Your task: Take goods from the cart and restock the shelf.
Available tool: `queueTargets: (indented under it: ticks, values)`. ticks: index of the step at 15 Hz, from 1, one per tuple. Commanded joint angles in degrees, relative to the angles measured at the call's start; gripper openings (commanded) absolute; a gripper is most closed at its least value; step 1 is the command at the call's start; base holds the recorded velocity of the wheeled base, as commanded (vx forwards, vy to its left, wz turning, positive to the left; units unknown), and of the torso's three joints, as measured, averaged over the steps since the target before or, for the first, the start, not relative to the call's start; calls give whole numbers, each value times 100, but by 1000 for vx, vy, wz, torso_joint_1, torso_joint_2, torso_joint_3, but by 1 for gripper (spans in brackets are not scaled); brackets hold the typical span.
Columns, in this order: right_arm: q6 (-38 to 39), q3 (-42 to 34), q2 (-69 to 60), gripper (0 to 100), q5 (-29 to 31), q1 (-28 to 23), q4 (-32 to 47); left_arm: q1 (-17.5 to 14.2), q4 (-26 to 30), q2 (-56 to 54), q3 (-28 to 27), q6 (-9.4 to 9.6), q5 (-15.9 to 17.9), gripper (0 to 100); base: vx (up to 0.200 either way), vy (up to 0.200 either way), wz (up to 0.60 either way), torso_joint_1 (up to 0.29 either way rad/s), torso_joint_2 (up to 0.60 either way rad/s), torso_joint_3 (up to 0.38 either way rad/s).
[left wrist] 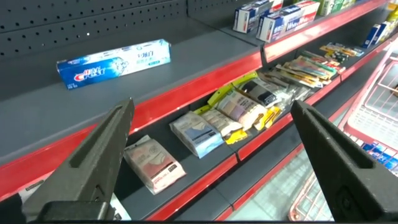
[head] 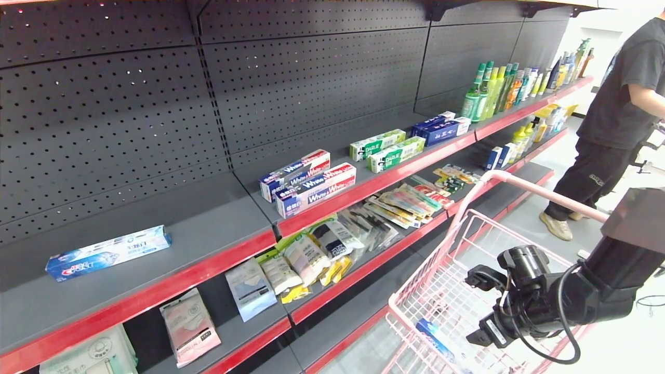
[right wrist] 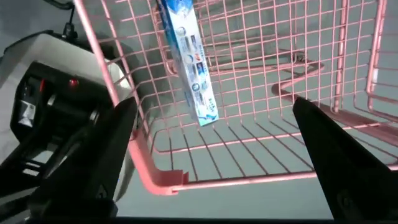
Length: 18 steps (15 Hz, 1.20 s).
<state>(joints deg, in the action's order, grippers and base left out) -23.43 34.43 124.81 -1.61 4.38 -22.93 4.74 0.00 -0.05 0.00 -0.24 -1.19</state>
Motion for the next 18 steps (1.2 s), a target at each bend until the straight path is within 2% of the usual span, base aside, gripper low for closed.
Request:
queueTargets:
  ticks: [1,12,18]
  values:
    - [-153,38,211,100,-120,-139,-45,0,0,5,0,-2,-4,100,0,0,0,-144,320,168]
    - [-513,82,272,100,-129,-244,-80,0,0,5,0,7,-4,100,0,0,0,-154,342,179]
    - [-1032,20,246,100,-279,-341,-80,0,0,5,0,-2,-4,100,0,0,0,-163,369,203]
